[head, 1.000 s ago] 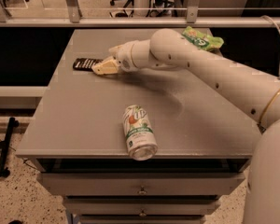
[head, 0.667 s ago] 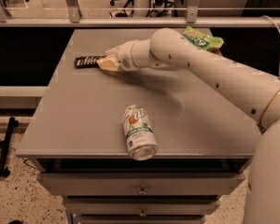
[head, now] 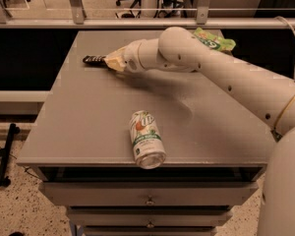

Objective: Pick rxbar chocolate

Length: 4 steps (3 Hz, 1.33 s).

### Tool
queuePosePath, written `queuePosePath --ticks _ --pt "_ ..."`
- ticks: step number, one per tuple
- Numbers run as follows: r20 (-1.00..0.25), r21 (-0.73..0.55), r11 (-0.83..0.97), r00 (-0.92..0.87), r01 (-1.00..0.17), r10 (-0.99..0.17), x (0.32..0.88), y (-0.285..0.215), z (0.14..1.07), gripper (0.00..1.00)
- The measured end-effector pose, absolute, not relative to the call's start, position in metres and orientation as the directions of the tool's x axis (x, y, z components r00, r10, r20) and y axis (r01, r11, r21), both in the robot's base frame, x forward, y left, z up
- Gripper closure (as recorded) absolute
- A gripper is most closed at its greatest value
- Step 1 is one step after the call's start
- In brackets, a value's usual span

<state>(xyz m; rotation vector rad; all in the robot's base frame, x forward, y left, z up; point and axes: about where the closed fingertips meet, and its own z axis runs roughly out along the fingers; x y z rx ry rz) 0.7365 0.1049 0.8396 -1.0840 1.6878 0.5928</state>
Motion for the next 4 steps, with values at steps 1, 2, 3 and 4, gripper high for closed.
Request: queuePosePath --ticks 1,2,3,4 --pt "-0.917 -0.136 0.454 -0.062 -0.881 -0.395 0.742 0.112 0.857 1.00" --pt "-0.906 -0.206 0.405 0.017 -0.891 -0.423 0.747 0.124 0.898 1.00" --pt "-0.885 -0.286 0.351 0.106 -0.892 -0.454 0.733 0.134 0.942 1.00" --pt "-0.876 -0.337 0.332 0.164 -0.881 -0.454 0.705 0.135 0.984 1.00"
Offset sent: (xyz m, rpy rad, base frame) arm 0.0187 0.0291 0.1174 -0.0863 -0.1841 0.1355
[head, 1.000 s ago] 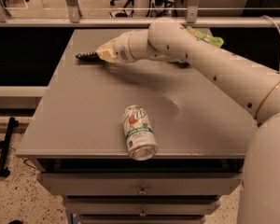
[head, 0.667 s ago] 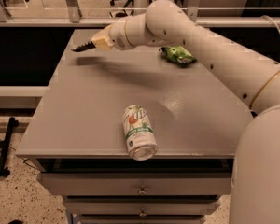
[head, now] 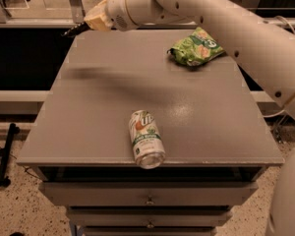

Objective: Pick rxbar chocolate

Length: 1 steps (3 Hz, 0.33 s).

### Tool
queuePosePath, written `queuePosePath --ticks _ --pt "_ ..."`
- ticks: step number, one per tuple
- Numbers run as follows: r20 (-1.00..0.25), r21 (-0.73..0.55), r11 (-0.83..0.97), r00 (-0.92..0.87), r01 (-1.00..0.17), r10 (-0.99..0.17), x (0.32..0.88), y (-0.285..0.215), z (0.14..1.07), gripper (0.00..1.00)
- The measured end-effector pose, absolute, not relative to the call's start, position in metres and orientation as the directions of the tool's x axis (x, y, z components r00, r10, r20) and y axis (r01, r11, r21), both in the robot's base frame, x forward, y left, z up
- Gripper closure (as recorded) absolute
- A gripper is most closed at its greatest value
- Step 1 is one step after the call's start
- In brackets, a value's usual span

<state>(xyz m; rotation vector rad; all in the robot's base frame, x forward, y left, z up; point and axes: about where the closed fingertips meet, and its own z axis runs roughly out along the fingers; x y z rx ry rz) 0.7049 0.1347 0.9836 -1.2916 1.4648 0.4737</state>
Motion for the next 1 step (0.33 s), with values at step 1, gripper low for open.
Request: queuePosePath --ticks 1 --pt "-0.874 -0.344 0.330 0.171 -0.879 -0.455 0.7011 0.1351 0.9892 1.00"
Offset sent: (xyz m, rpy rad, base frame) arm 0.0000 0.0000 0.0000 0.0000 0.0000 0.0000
